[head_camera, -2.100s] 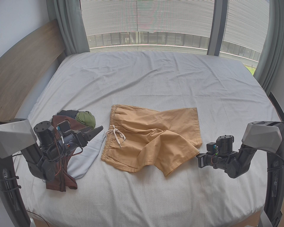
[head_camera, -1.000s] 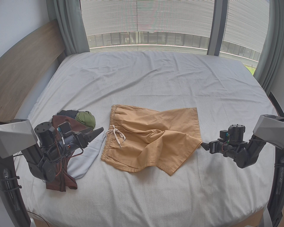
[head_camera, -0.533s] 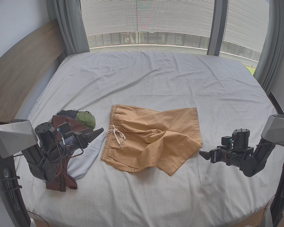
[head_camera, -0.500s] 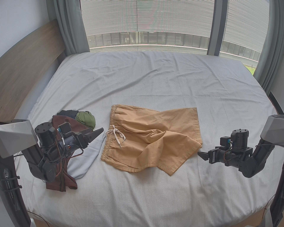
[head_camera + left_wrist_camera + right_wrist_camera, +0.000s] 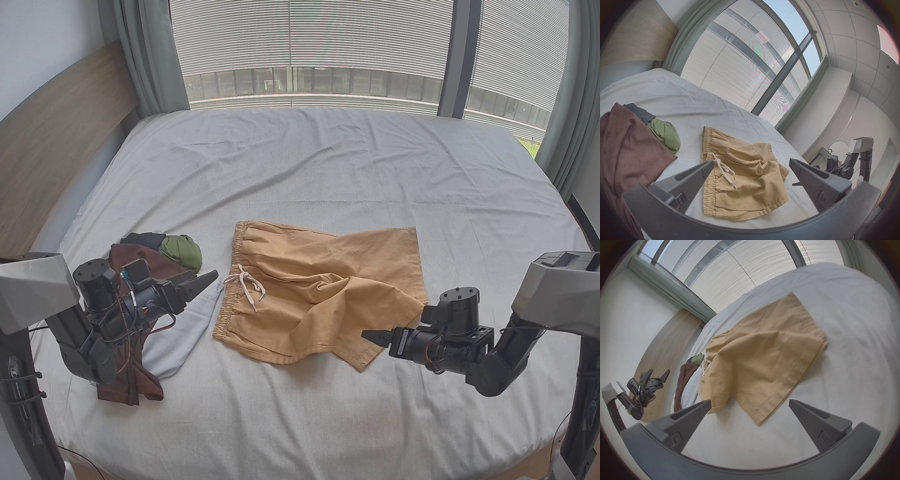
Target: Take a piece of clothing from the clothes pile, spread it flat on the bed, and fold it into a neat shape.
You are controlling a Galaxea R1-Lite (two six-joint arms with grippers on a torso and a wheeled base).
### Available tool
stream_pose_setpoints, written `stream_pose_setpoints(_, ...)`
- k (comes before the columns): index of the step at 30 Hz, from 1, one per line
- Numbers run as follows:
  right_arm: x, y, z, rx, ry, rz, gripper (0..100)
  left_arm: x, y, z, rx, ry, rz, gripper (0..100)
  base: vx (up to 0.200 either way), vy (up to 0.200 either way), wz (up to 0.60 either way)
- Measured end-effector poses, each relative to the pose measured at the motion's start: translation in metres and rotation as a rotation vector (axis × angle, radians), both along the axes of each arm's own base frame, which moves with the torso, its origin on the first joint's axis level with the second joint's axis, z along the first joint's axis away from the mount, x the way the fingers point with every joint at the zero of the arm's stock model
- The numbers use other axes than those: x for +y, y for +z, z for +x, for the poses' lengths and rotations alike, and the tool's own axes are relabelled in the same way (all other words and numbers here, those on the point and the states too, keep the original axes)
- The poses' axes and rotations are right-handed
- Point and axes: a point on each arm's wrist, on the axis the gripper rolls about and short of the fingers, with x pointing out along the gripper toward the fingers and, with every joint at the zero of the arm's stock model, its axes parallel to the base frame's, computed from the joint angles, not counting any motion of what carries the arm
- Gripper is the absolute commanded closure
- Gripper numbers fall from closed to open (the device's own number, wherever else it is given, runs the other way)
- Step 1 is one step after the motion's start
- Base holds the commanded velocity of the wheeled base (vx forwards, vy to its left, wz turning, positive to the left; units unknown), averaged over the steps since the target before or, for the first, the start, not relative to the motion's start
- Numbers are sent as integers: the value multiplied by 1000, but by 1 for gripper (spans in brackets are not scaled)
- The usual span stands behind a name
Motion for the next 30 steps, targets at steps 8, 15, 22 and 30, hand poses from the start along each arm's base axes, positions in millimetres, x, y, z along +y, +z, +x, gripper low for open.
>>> stream_pose_setpoints(8,21,-25,1,76,26,32,0,-4,-3,0,6,-12,4,0,0,0,0)
stream_pose_setpoints(15,29,-40,3,128,15,55,0,-4,-6,0,14,-11,6,0,0,0,0)
stream_pose_setpoints(22,35,-49,8,146,-1,75,0,-4,-8,0,20,-13,7,0,0,0,0)
stream_pose_setpoints(30,39,-52,10,158,0,67,0,-5,-9,1,20,-14,7,0,0,0,0)
